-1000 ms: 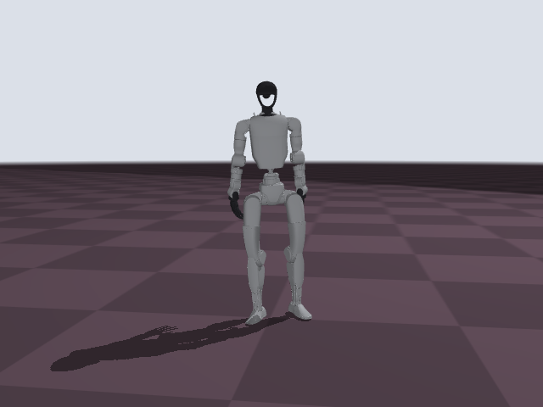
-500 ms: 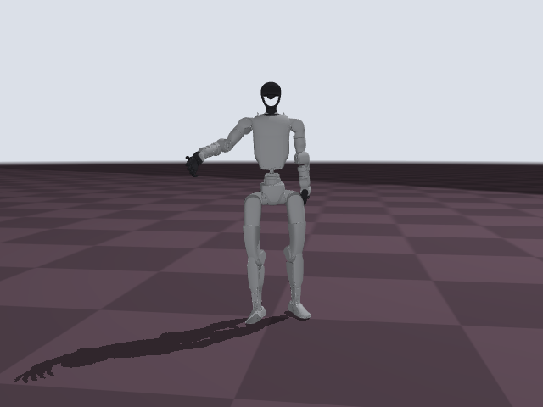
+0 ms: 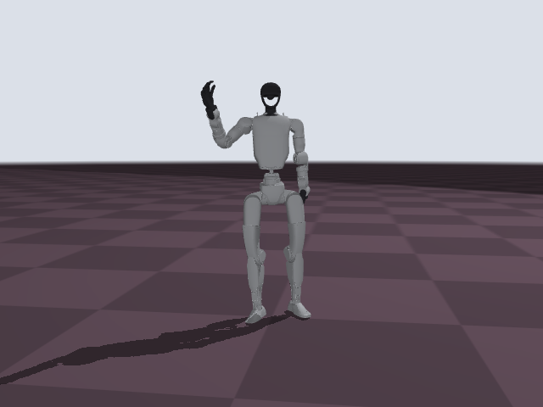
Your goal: In place motions
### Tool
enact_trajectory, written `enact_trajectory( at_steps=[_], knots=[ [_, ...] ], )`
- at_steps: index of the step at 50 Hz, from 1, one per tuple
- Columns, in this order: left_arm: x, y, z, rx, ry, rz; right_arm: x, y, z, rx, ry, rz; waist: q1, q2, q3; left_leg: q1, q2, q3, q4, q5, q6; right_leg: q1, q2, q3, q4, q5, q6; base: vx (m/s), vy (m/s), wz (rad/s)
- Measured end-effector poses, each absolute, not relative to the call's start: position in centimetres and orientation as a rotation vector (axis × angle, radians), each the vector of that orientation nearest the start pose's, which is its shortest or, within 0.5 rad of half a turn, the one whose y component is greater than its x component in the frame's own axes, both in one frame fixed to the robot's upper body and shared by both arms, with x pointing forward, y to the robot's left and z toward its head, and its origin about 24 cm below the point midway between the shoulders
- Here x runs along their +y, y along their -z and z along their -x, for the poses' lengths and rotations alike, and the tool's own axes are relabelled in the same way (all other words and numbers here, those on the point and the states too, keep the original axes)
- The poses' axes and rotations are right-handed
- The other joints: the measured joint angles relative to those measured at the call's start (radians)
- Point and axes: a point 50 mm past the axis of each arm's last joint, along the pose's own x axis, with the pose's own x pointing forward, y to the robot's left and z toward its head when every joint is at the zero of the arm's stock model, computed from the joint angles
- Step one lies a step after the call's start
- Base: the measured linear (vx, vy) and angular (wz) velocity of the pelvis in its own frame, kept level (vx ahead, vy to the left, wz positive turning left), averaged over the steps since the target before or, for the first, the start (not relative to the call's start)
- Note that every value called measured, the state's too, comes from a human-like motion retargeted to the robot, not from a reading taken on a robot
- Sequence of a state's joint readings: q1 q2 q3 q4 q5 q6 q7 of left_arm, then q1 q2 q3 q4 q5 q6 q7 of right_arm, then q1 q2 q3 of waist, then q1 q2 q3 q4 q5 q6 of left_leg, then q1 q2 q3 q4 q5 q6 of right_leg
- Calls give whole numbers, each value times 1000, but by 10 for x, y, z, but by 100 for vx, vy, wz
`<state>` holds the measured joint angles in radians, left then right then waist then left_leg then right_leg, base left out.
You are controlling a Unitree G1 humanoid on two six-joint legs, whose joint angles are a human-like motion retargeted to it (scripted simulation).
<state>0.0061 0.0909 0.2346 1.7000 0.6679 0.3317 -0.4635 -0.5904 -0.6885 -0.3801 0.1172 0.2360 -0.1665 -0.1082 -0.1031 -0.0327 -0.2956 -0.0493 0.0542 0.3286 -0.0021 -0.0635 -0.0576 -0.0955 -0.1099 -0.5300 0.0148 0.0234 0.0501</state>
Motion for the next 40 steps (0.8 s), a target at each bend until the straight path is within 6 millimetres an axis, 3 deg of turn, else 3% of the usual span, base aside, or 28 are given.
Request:
enact_trajectory(
  at_steps=[11, 20, 30, 40],
  knots=[
    [171, 163, 54, 2084, 549, 63, -273, -319, -243, -1132, 373, 364, 0, 15, 19, 0, -1, 2, 3, -1, -2, -4, -4, 5, 2, 3, 0, 0, 0, 0],
    [169, 164, 52, 2068, 550, 71, -251, -324, -222, -1255, 311, 412, -11, 28, 35, 3, 0, -4, 6, -4, -2, -1, -7, 1, 3, 5, 2, 0, 0, 0],
    [170, 165, 45, 2052, 564, 43, -244, -308, -203, -1277, 301, 434, 11, 20, 66, 8, -7, 3, 7, 0, 2, 3, -12, 7, 2, 11, 5, 0, 1, 0],
    [168, 166, 42, 2024, 556, 64, -237, -277, -201, -1181, 269, 416, -11, 22, 102, 23, -14, -31, 14, -2, 7, 28, -28, -20, 9, 12, 12, 0, 6, 14]
  ],
)
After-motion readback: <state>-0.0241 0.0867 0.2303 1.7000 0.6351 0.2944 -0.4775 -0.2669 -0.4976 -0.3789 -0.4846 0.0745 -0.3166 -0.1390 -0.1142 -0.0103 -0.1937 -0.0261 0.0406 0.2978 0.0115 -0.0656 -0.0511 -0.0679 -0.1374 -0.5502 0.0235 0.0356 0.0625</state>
